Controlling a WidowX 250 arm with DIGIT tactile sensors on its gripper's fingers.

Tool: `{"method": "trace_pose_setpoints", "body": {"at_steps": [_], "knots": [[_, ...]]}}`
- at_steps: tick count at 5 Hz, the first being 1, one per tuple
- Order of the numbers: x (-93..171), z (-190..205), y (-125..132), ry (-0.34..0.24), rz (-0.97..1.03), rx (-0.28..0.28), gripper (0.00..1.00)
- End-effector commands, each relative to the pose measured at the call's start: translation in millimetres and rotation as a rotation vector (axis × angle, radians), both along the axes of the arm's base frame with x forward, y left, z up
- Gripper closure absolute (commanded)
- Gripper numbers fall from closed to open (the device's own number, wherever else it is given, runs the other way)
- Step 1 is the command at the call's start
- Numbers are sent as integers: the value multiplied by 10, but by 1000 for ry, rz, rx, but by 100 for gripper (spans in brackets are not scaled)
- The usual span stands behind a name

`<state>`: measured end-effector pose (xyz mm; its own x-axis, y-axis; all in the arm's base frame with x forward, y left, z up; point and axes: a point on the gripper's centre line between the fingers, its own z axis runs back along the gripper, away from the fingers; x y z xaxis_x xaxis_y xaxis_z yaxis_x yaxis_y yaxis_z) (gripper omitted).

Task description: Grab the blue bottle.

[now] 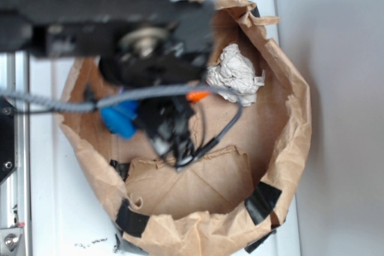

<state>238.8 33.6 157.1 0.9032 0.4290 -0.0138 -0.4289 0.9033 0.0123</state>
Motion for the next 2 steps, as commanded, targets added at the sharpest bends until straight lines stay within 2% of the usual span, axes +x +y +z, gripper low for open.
{"method": "trace_pose_setpoints", "body": {"at_steps": [1,2], "knots": [[53,255,107,-68,-150,22,100],[22,237,98,-98,-151,39,100]]}}
